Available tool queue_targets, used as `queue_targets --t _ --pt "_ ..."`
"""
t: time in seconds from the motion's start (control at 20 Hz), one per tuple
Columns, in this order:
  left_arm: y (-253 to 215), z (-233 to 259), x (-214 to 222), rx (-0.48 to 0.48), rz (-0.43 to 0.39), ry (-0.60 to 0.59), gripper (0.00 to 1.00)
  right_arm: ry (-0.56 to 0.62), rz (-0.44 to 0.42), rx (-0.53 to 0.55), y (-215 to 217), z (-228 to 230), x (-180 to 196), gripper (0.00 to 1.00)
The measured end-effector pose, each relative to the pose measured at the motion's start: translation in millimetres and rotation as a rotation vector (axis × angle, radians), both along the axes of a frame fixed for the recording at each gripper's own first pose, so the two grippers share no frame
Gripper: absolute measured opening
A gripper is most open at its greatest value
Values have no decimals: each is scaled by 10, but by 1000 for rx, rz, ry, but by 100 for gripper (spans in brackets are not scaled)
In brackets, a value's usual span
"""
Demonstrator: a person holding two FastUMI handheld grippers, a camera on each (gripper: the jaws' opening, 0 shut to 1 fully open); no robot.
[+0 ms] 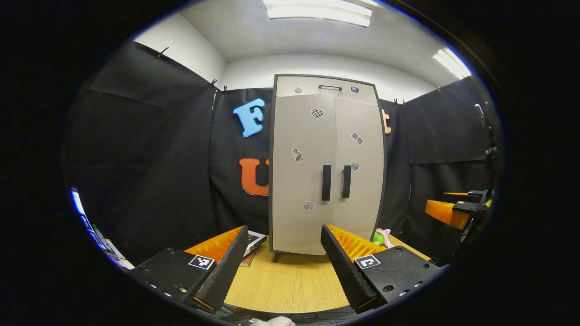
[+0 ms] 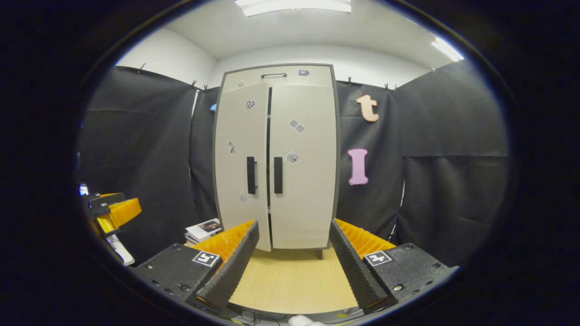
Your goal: Grab one shoe with the right hand and put it into the shoe cabinet, grab the other shoe with the left hand and put it into the shoe cabinet; then close the right door with the right hand and the left door with the left hand.
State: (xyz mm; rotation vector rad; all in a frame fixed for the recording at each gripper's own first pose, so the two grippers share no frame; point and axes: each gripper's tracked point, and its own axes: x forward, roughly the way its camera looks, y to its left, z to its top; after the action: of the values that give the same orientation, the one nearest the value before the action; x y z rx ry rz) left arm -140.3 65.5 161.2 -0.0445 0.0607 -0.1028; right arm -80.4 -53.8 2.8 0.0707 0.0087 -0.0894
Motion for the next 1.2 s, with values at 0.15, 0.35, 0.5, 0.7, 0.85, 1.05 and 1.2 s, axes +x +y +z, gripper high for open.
queue_targets --t 0.15,0.35,0.5,0.7,0.85,1.05,1.2 --pt "-17 0 -10 4 -4 1 96 0 -5 -4 0 8 -21 100" --pt "-23 -13 -39 7 -10 2 96 -5 -12 -3 23 5 -59 99" --pt "14 -6 -56 10 -7 -1 100 -3 -13 -6 45 -12 -84 100" --pt "35 -15 -87 10 -8 -3 96 -5 -22 -7 61 -15 -140 100" --pt "18 -33 -105 9 -18 2 96 -5 -32 -8 53 -6 -165 100" --pt "-6 -30 -100 5 -27 6 96 -8 -39 -11 50 -9 -205 100" --pt "2 -5 -98 10 -25 -5 96 -14 -42 -11 54 8 -229 100"
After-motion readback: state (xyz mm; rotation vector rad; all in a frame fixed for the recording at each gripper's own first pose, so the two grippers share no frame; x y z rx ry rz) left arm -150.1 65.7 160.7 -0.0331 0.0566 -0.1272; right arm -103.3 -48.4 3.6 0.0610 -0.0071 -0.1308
